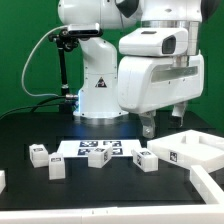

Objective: Assemble one leg

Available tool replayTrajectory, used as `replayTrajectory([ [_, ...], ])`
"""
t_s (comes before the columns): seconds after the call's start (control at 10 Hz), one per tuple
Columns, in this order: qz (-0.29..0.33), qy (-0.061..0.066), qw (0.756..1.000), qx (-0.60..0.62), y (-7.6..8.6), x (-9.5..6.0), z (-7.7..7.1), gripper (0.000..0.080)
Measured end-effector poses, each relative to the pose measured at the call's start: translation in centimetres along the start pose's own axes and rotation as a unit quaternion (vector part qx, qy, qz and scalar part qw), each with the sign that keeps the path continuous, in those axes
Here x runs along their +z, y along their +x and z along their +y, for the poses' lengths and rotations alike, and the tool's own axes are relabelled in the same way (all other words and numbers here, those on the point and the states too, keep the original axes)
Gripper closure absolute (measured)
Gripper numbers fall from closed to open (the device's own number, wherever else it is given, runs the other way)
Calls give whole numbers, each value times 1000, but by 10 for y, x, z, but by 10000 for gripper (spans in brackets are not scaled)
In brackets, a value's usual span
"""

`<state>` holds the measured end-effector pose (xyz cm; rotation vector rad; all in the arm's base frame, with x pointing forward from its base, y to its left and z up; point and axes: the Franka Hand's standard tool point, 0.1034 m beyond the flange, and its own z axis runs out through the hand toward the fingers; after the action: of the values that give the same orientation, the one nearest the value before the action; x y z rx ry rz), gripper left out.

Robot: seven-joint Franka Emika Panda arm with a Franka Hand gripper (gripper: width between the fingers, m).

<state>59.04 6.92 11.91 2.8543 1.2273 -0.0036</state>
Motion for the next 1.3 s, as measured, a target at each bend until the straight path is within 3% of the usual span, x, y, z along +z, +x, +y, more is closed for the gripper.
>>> replayTrajectory([
  [0.5, 1, 1, 1000, 5, 0, 1, -4, 150],
  [0.6, 2, 4, 1000, 16, 0, 4, -22, 150],
  [0.9, 42, -4, 999, 19, -2, 30, -109, 150],
  [1.0, 30, 1, 1000, 6, -6, 29, -103, 150],
  [1.1, 34, -2, 999, 11, -4, 27, -96, 150],
  [1.3, 32, 0, 999, 9, -5, 29, -100, 150],
])
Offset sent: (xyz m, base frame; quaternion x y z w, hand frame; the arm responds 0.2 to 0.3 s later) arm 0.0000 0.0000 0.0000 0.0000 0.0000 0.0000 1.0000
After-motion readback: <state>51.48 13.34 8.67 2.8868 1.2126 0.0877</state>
